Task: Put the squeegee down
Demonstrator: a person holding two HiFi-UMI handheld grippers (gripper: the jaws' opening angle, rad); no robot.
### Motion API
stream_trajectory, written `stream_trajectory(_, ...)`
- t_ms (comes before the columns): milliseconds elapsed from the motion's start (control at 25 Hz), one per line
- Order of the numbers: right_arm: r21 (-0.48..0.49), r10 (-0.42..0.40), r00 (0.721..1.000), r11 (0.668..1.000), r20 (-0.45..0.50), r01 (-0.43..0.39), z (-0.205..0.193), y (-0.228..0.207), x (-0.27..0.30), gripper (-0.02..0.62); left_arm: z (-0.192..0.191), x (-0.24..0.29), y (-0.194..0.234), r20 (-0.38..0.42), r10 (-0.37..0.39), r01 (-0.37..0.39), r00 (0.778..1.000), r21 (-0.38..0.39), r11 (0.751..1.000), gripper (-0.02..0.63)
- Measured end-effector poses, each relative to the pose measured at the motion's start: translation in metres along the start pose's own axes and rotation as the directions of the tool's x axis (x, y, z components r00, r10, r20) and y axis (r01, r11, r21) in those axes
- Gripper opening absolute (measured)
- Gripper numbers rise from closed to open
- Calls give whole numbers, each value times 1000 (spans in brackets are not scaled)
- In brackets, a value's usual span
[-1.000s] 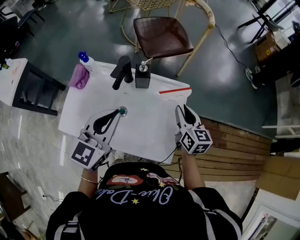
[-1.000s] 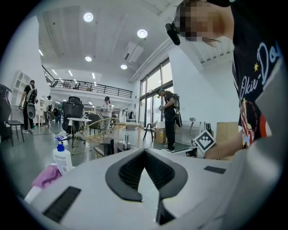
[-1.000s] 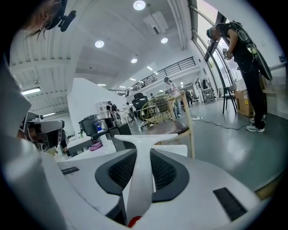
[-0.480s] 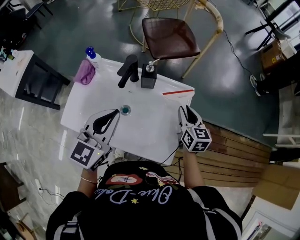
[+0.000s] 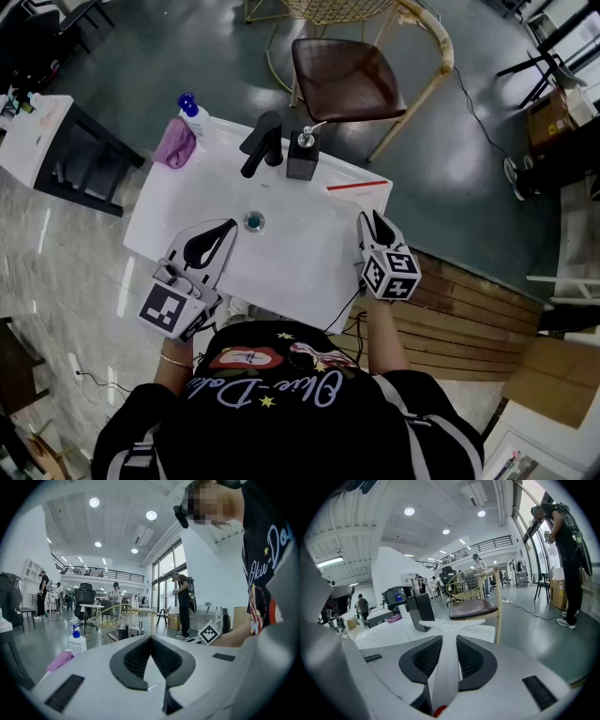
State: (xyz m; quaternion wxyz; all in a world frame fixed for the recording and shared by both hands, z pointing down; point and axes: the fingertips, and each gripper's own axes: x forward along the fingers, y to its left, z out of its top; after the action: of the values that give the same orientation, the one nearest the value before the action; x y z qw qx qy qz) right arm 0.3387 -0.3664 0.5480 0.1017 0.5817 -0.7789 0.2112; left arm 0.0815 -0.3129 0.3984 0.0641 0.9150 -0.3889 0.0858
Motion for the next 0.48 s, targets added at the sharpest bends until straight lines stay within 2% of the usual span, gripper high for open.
stream_trajectory(480, -27, -23, 999, 999, -50, 21, -10, -7, 8, 100, -1, -2, 5, -8, 14, -14, 1000, -3, 1000, 14)
